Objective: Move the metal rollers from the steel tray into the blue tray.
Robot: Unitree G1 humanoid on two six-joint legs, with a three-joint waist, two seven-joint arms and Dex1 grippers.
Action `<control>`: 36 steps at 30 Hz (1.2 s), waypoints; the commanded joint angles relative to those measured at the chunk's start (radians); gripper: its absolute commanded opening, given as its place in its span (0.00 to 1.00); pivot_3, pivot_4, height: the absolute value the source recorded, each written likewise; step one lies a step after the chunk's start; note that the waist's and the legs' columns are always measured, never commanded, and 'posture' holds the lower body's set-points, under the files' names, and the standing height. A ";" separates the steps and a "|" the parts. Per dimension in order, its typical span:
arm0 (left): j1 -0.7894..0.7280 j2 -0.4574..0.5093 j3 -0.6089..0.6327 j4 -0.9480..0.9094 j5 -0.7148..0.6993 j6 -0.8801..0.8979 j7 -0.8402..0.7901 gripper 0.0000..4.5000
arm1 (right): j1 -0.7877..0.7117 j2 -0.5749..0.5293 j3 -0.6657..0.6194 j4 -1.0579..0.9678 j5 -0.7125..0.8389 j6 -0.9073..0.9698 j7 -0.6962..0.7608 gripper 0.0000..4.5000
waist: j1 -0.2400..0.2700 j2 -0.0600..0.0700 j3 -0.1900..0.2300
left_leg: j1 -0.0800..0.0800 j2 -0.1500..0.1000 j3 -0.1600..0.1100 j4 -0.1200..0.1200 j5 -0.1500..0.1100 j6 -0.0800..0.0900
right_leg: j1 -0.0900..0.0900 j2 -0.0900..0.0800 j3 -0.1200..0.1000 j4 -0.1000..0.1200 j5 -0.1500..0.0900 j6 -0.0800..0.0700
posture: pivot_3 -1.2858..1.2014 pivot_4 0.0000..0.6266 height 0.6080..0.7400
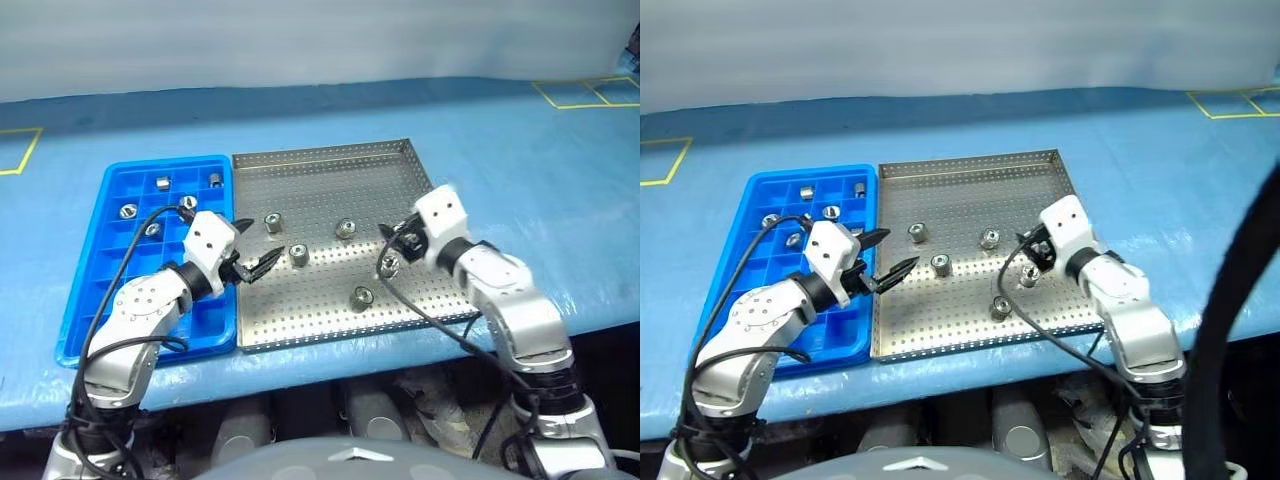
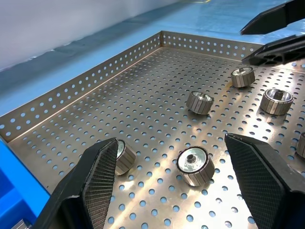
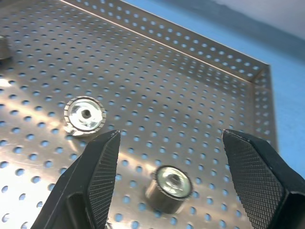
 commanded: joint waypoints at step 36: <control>-0.072 -0.136 -0.128 0.028 0.063 0.162 0.209 0.87 | -0.035 0.090 0.052 -0.061 0.036 -0.028 0.013 0.80 | 0.001 0.000 0.000 | 0.000 0.000 0.000 0.000 0.000 0.000 | 0.000 0.000 0.001 0.000 0.000 0.000 | 0.44 0.24 1.00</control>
